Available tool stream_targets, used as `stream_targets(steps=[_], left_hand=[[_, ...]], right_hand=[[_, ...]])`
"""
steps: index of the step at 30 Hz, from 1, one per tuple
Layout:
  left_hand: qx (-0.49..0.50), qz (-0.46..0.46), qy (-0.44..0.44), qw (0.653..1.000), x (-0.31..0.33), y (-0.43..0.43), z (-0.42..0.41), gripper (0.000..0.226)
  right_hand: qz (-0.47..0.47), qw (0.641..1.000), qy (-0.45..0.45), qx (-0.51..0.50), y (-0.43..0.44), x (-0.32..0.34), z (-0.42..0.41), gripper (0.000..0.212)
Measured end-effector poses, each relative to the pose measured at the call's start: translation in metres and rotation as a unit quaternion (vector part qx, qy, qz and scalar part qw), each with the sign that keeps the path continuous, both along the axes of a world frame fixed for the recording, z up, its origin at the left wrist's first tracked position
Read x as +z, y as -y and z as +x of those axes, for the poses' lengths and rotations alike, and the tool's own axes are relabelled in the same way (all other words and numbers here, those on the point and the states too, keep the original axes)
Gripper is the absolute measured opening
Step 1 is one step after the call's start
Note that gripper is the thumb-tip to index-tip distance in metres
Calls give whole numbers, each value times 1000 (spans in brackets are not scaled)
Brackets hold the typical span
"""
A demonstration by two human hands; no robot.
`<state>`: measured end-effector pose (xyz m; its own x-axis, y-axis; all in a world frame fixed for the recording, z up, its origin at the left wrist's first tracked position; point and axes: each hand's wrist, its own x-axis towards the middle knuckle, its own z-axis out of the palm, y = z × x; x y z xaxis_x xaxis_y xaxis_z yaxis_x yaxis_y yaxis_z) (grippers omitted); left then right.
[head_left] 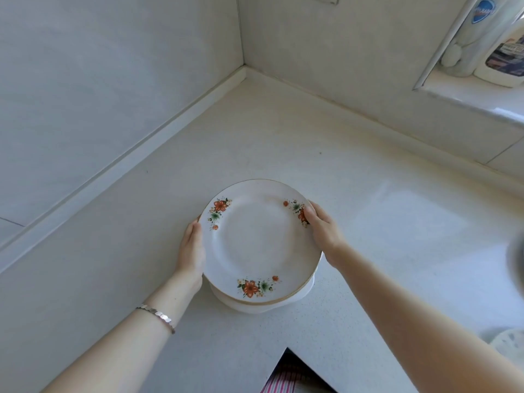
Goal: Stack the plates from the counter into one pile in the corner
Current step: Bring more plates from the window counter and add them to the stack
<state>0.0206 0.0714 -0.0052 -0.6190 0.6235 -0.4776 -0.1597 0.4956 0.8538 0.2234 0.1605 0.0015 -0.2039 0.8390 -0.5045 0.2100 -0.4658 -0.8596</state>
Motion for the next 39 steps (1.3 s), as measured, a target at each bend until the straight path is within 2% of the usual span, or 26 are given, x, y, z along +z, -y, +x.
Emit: stream_targets(steps=[3,6,9,12,14,16,25,32,34,36,37,39], left_hand=[[-43,-14,-85,995,6,-15,-12,20],[-132,-20,-198,971,26,-46,-18,27],[-280,-53,-299,911,43,-84,-7,24],[-396,-124,-319,852,46,-115,9,44],[-424,-181,-309,832,43,-126,17,63],[-419,-205,-323,824,42,-129,20,69],[-409,-210,-371,807,36,-127,13,64],[-428,-211,-368,798,37,-125,12,67],[-434,-205,-377,792,39,-125,14,63],[-432,-164,-437,772,42,-126,22,55],[-431,-122,-482,753,44,-127,31,50],[-440,-20,-533,722,51,-127,57,38]], right_hand=[[-36,999,20,-11,4,0,4,52],[-138,984,-3,-116,27,6,7,63],[-289,934,-66,-199,62,16,10,73],[-412,874,-152,-210,85,17,5,93],[-427,850,-214,-223,88,16,-5,91],[-417,836,-249,-255,86,19,-13,85],[-412,816,-286,-287,81,45,-14,71],[-404,829,-285,-262,83,45,-10,68],[-384,865,-238,-217,78,37,-2,71],[-338,922,-119,-146,68,32,11,80],[-303,944,-64,-116,64,32,19,78],[-234,967,-13,-100,54,34,39,60]])
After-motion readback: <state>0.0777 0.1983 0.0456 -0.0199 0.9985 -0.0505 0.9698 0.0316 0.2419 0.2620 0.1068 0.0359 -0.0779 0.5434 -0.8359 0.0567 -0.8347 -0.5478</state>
